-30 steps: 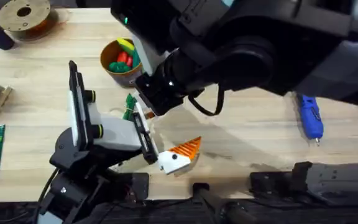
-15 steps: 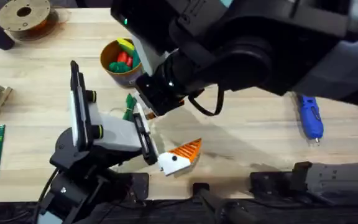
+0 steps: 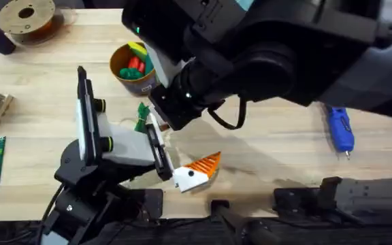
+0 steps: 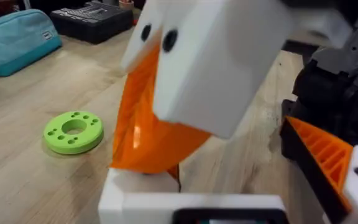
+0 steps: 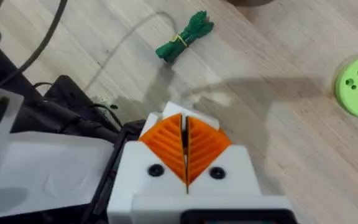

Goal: Pick up the gripper from the table and insert it into the empty holder that is missing its gripper. Then pick up a screw, insert it into the mounting hole, and use the screwdriver to tighten it. Finally, clean up the table by picking up the vegetable and placing it into the bucket.

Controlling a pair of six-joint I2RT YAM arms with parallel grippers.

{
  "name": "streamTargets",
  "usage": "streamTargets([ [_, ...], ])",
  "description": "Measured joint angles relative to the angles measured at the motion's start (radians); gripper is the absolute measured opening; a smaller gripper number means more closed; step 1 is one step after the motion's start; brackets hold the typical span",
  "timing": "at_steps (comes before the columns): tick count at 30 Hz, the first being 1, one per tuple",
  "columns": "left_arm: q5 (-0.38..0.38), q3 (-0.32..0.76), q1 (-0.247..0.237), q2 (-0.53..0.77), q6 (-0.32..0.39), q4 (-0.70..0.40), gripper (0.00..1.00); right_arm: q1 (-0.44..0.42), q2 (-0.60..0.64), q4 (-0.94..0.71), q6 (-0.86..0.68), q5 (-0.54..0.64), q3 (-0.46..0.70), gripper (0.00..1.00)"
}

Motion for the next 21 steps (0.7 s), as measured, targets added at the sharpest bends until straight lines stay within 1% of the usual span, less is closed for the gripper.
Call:
streamTargets([
  [8,0.0,0.0,0.0,0.0,0.0,0.0,0.987,0.0,0.0,0.001,0.0,0.0,0.0,0.006],
  [9,0.0,0.0,0.0,0.0,0.0,0.0,0.987,0.0,0.0,0.001,0.003,0.0,0.0,0.023],
  [11,0.0,0.0,0.0,0.0,0.0,0.0,0.987,0.0,0.0,-0.001,0.011,-0.002,0.0,0.186],
  [15,-0.006,0.0,0.0,0.0,0.0,0.0,0.987,-0.008,-0.003,-0.004,0.008,0.014,0.0,0.673],
  [17,-0.004,0.0,0.0,0.0,0.003,0.0,0.987,-0.029,-0.022,-0.003,0.008,0.019,-0.003,0.874],
  [21,-0.003,0.0,0.0,0.0,0.004,0.0,0.987,-0.036,-0.079,-0.01,0.008,0.01,-0.003,0.88],
])
